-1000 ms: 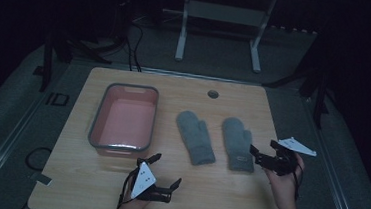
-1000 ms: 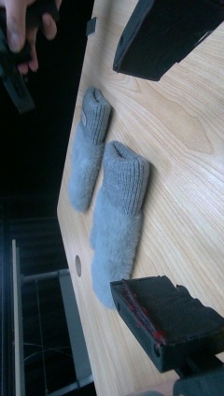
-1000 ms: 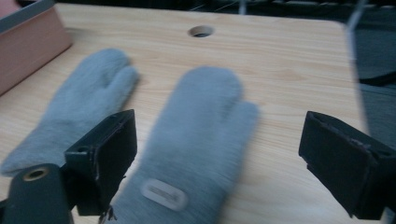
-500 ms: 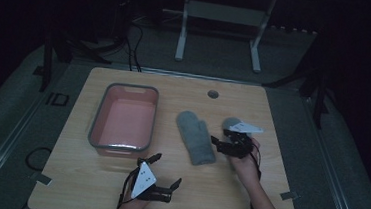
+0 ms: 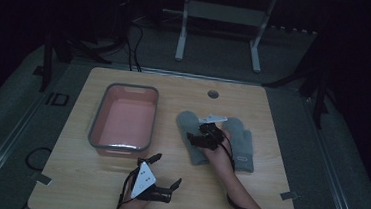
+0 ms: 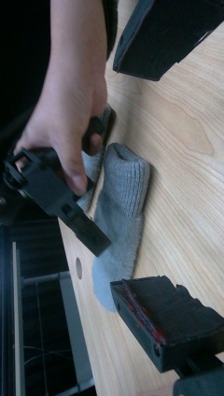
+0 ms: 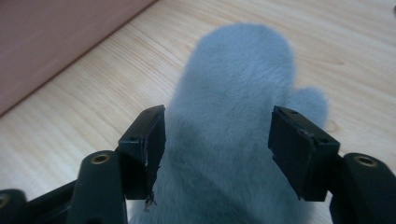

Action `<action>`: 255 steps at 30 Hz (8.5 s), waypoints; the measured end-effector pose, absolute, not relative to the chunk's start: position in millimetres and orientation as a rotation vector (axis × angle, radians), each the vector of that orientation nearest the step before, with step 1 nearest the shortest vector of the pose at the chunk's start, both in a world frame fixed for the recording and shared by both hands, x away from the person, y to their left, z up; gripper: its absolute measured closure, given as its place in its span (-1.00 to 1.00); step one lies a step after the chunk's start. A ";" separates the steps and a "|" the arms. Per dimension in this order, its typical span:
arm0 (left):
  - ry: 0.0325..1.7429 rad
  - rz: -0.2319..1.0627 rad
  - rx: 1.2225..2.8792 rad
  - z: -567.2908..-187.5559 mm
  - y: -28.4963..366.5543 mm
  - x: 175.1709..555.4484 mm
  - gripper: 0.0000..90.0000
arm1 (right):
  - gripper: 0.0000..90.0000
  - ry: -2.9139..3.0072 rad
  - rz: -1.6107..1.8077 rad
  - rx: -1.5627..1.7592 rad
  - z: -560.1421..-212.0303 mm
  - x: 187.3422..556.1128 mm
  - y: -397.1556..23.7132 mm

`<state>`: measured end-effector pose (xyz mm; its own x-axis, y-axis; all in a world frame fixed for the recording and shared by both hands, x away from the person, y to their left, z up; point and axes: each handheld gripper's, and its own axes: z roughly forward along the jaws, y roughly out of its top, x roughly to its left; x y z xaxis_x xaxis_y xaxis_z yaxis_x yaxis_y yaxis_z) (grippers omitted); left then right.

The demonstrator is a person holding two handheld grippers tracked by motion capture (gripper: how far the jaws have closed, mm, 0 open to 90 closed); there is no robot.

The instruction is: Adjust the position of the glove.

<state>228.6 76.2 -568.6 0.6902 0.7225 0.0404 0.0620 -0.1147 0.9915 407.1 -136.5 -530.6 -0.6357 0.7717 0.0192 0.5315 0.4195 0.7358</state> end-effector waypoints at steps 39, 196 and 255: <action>0.655 0.625 1.609 -568.5 76.5 229.3 -1.00 | 0.62 2.040 0.910 1.605 -539.3 398.4 -139.0; 0.656 0.593 1.610 -568.3 77.5 230.5 -1.00 | 0.82 2.054 0.928 1.636 -504.7 396.9 -132.0; 0.829 0.602 1.699 -530.6 47.1 270.6 -1.00 | -0.69 2.246 1.334 1.105 -476.6 381.0 -215.3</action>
